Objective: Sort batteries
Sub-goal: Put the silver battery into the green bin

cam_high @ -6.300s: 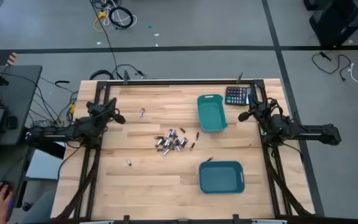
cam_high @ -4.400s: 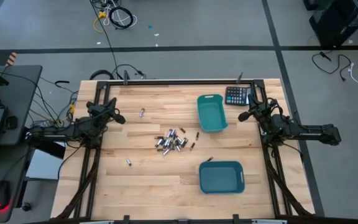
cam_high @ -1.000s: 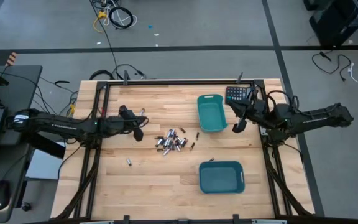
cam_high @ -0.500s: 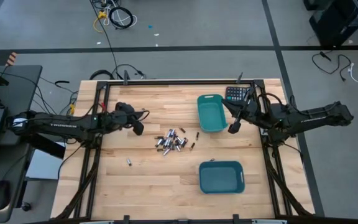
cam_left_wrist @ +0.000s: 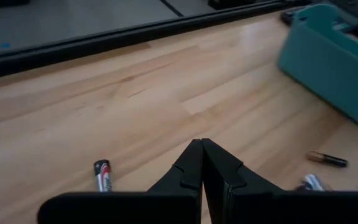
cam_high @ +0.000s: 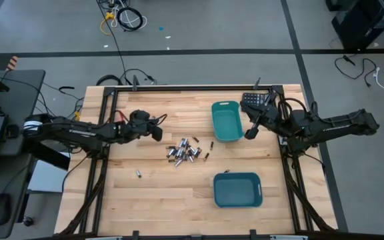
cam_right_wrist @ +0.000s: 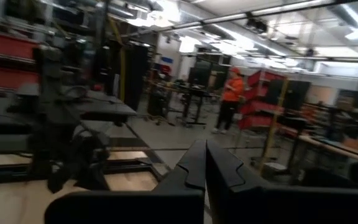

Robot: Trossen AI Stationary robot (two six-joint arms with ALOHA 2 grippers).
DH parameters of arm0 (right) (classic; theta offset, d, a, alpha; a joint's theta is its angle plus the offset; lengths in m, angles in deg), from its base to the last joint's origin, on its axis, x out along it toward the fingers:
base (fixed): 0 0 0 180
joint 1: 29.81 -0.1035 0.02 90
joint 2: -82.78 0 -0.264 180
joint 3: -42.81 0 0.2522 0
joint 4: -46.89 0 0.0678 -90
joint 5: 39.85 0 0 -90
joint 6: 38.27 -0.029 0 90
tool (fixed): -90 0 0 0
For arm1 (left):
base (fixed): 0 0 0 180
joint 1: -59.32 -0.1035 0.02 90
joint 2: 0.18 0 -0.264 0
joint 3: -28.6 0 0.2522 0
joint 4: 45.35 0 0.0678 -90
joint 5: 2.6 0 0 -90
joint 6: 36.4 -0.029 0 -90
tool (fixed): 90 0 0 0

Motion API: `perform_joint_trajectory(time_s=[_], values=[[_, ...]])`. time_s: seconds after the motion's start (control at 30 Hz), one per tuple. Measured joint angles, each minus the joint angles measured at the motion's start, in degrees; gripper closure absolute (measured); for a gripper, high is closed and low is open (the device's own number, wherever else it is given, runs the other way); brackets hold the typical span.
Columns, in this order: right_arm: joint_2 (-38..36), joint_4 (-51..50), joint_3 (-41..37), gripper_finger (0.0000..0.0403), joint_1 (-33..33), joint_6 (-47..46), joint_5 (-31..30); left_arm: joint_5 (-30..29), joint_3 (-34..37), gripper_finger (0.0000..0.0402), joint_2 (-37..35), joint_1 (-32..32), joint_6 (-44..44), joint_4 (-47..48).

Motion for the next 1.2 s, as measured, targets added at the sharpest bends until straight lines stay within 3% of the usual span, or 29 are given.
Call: perform_joint_trajectory(time_s=[0.27,0.5,0.63,0.77,1.2], values=[[0.0,-0.79,0.0,0.0399,0.01,0.0,-1.72,0.3,-1.35,0.0393,1.82,-1.94,6.59,-0.47],[-0.01,-0.54,0.0,0.0384,0.02,-0.17,-7.14,-0.26,-10.21,0.0393,5.61,-2.46,5.95,11.3],[-0.02,-0.28,0.0,0.0376,0.02,-0.2,-7.81,-0.22,-16.23,0.0393,10.37,-3.95,4.92,23.7],[-0.02,-0.4,0.0,0.0371,0.02,-0.43,-7.81,3.37,-19.96,0.0393,14.12,-6.11,4.9,30.25],[0.0,-0.52,0.0,0.0366,0.02,-0.52,-7.79,7.43,-21.09,0.0392,18.65,-11.42,4.53,35.97]])
